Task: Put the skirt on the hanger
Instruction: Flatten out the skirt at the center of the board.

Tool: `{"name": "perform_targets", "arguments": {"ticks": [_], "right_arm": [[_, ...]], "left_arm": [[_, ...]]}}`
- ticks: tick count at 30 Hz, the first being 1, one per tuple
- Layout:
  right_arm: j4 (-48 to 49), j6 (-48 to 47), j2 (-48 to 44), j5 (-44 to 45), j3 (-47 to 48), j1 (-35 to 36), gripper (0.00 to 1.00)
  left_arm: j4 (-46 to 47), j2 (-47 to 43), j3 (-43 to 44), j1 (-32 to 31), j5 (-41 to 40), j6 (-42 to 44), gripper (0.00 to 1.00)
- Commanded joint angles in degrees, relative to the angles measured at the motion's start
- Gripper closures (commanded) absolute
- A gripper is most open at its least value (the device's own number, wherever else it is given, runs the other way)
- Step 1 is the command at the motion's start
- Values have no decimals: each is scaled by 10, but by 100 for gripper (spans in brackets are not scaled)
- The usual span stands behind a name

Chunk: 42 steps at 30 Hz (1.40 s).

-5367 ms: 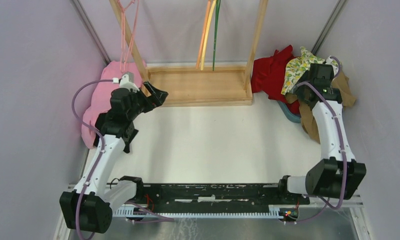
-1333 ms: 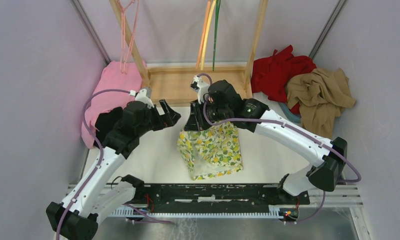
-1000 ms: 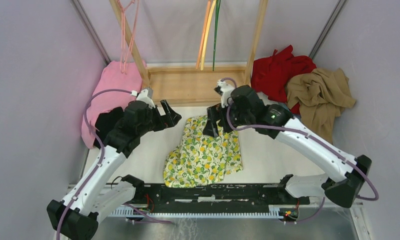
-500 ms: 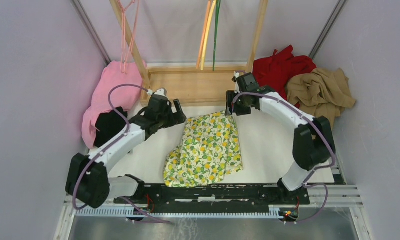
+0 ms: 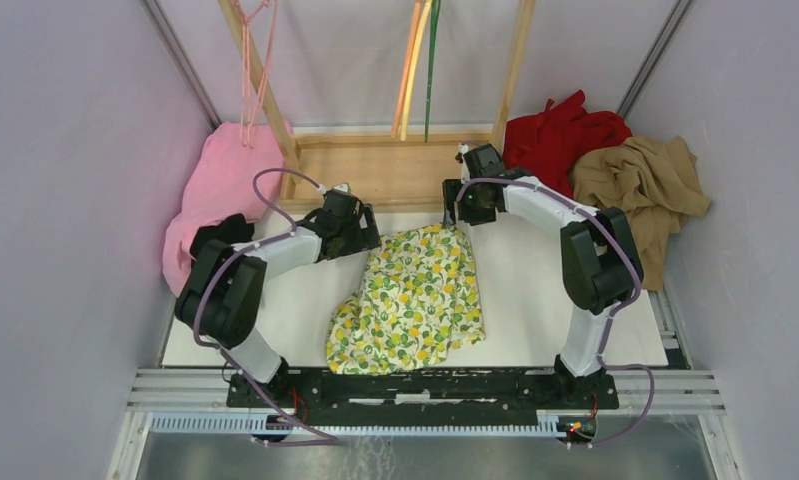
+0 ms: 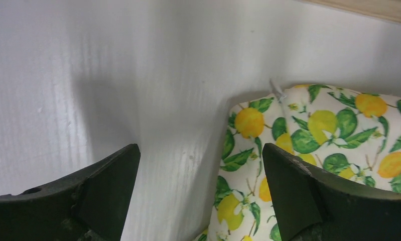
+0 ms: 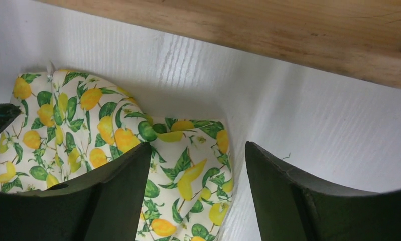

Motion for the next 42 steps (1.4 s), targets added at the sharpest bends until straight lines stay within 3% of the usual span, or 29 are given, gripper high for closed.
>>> {"name": "perform_targets", "arguments": {"ticks": [1, 4, 9, 11, 14, 15, 24, 33, 36, 39, 42], "right_arm": [[65, 6, 8, -41, -24, -24, 26], [85, 11, 17, -74, -34, -29, 34], [108, 18, 15, -117, -55, -30, 43], [108, 18, 13, -129, -60, -29, 51], [108, 18, 1, -133, -70, -30, 68], [108, 19, -9, -132, -74, -30, 71], [51, 6, -143, -117, -63, -29, 80], [17, 1, -305, -135, -55, -28, 98], [-10, -10, -308, -128, -53, -28, 86], [6, -10, -286, -146, -76, -29, 61], [39, 3, -244, -152, -103, -28, 56]], "left_arm": [[74, 8, 1, -8, 30, 3, 4], [95, 11, -11, -15, 46, 4, 17], [101, 18, -16, -24, 59, 6, 53], [101, 13, -20, -26, 61, 6, 63], [95, -2, -25, -27, 57, 7, 93], [89, -10, -25, -27, 55, 7, 96], [5, -141, 15, -27, 34, 19, 97], [-83, -290, 93, -27, 37, 35, 97], [-116, -307, 116, -27, 41, 37, 97], [-125, -318, 121, -27, 56, 37, 96], [-154, -302, 118, -27, 33, 45, 95]]}}
